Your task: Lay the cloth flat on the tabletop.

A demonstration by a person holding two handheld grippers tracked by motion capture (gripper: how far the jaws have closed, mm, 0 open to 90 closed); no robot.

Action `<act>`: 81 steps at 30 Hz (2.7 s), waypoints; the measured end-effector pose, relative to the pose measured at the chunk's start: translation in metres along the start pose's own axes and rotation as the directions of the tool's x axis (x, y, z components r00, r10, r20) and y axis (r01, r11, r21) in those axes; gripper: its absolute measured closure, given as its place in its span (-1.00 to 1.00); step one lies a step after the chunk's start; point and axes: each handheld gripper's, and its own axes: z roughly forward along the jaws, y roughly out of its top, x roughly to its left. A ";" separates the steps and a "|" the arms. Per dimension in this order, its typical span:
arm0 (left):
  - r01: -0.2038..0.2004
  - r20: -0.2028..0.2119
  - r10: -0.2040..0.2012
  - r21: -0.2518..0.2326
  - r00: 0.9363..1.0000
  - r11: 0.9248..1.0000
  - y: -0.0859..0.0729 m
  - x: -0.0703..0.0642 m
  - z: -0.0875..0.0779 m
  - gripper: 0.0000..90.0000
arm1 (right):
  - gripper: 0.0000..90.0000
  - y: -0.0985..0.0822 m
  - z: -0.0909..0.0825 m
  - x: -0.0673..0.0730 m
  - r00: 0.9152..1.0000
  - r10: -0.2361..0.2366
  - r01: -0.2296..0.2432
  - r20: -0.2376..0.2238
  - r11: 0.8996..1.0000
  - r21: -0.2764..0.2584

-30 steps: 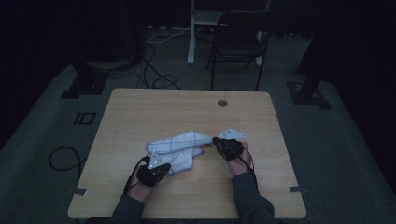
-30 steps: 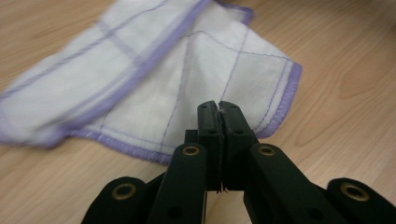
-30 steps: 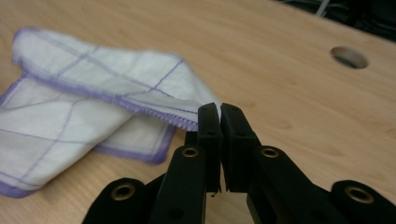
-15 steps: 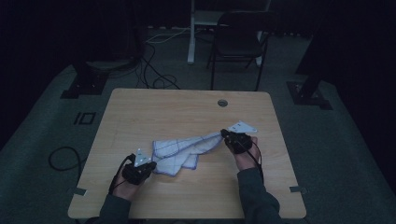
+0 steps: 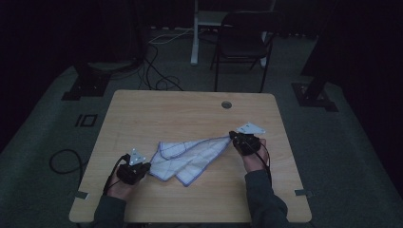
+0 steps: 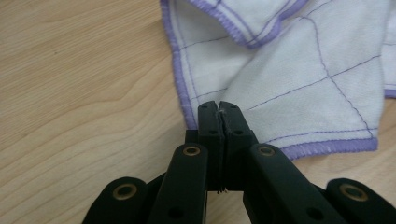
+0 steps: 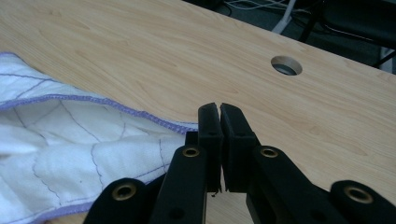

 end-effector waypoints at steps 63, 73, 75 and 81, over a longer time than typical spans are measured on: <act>0.018 -0.006 -0.018 0.003 1.000 1.000 0.002 -0.003 0.006 0.96 | 0.49 -0.079 0.005 0.082 0.974 -0.070 0.111 -0.216 0.977 0.180; -0.006 0.025 0.006 -0.005 1.000 1.000 0.009 -0.021 0.008 0.72 | 0.51 -0.085 -0.005 0.051 0.988 -0.019 0.053 -0.152 0.974 0.221; 0.000 0.030 0.001 -0.028 1.000 1.000 0.015 -0.023 0.010 0.68 | 0.51 -0.087 -0.006 0.046 0.990 -0.013 0.045 -0.143 0.974 0.224; -0.031 0.066 0.035 -0.059 0.997 0.998 0.043 -0.036 0.030 0.61 | 0.51 -0.089 -0.009 0.035 0.990 -0.015 0.047 -0.140 0.973 0.227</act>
